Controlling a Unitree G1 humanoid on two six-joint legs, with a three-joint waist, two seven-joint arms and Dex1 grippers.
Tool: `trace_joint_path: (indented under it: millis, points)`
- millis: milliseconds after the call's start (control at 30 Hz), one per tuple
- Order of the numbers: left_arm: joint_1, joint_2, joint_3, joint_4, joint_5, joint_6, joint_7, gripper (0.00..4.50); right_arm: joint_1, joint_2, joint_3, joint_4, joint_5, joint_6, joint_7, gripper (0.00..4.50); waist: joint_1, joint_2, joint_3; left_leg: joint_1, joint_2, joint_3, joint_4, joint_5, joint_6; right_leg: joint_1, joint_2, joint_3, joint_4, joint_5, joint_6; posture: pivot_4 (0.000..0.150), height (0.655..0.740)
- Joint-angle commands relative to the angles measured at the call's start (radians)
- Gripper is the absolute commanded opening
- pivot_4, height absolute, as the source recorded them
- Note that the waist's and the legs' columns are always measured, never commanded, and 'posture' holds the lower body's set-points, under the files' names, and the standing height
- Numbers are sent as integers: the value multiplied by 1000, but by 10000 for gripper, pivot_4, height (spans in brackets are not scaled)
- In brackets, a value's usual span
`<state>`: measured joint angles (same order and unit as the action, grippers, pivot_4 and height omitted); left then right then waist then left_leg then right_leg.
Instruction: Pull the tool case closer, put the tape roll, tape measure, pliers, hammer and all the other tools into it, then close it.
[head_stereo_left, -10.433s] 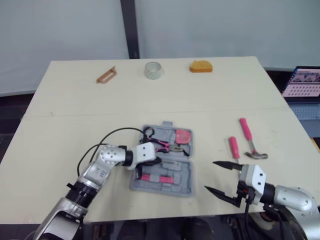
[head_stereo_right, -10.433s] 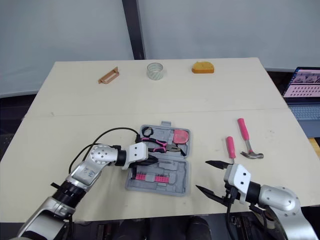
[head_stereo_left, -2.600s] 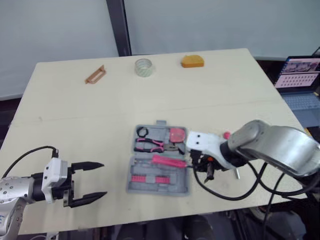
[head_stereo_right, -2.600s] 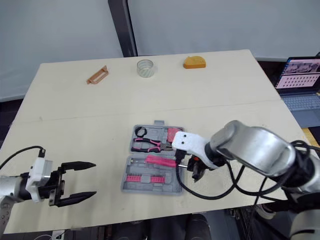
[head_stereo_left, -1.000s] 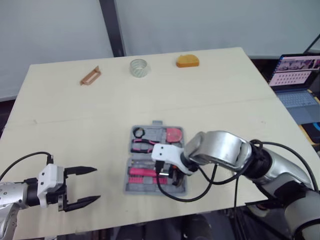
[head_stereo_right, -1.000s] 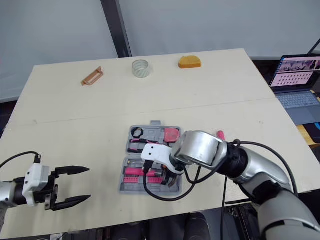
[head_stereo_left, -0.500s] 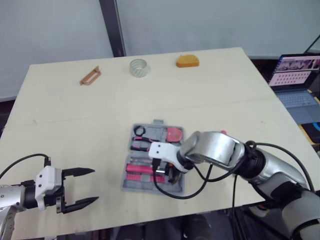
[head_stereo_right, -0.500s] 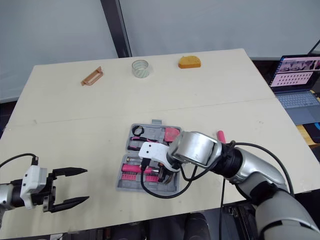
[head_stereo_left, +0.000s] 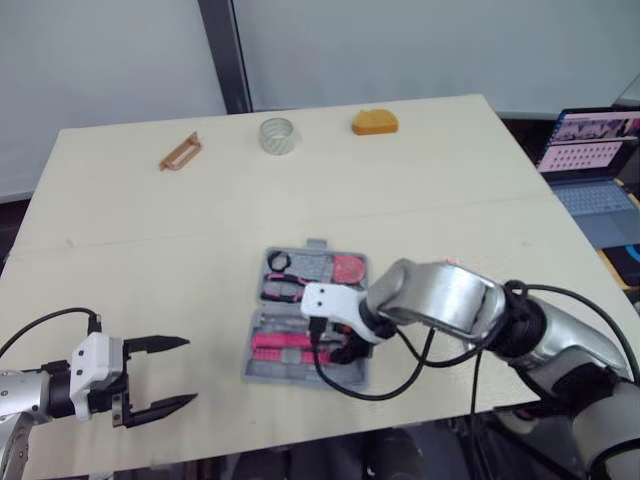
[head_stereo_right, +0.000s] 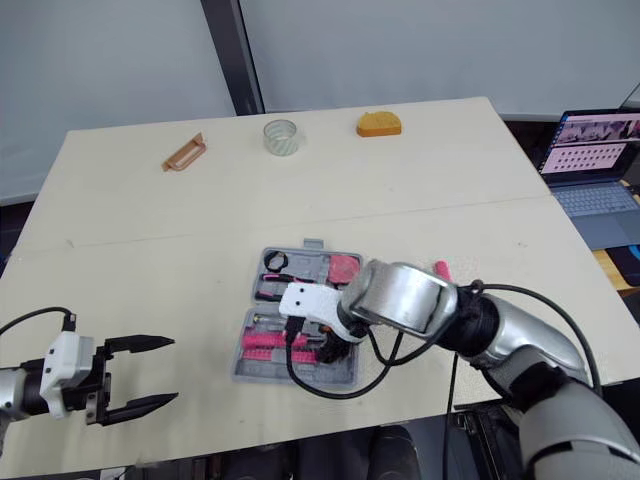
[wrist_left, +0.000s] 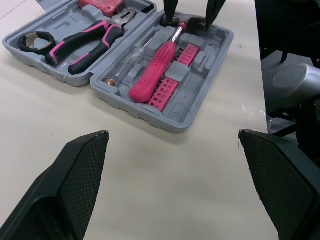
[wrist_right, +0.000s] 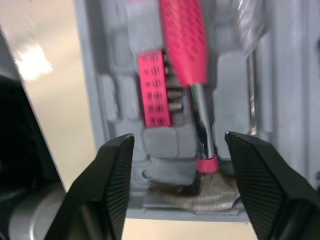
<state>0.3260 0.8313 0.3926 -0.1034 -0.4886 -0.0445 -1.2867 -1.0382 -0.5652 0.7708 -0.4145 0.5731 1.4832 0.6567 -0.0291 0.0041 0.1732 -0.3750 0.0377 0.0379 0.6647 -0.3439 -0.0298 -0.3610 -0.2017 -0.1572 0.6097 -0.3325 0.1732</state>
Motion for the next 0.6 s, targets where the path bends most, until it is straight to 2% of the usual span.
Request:
trace_joint_path:
  millis: [33,267,367,500,533,600]
  points:
    - [3,-3,19,-21,-9,2,13,45000,51,-6,-90,-49,4,-40,4,31493,0,-1,-1,0,0,0,0,0,0,0,0,0,0,0,0,1500,7400]
    - [-10,-7,6,-41,-10,17,36,45000,139,-1,-128,-34,-32,-114,-5,31493,-1,-4,-2,0,0,1,0,0,0,0,0,0,0,0,0,1500,7400]
    - [-16,-9,3,-51,-10,25,45,45000,189,14,-160,-30,-56,-194,-14,23240,-1,-4,-2,1,1,1,-1,0,0,0,0,-1,0,0,0,1500,7400]
    - [-21,-9,-3,-73,-11,42,61,45000,338,25,-217,-25,-109,-407,-15,2912,3,-5,-2,1,1,1,-1,0,-1,1,0,-1,0,0,0,1500,7400]
    - [-23,-10,-4,-80,-12,49,67,45000,375,29,-232,-18,-117,-451,-12,541,3,-5,-3,1,1,1,0,0,-1,1,0,-1,0,0,0,1500,7400]
    - [-26,-11,-6,-87,-15,57,72,45000,427,25,-238,-5,-139,-523,9,541,2,-5,-3,1,1,1,0,0,-1,1,0,-1,-1,0,0,1500,7400]
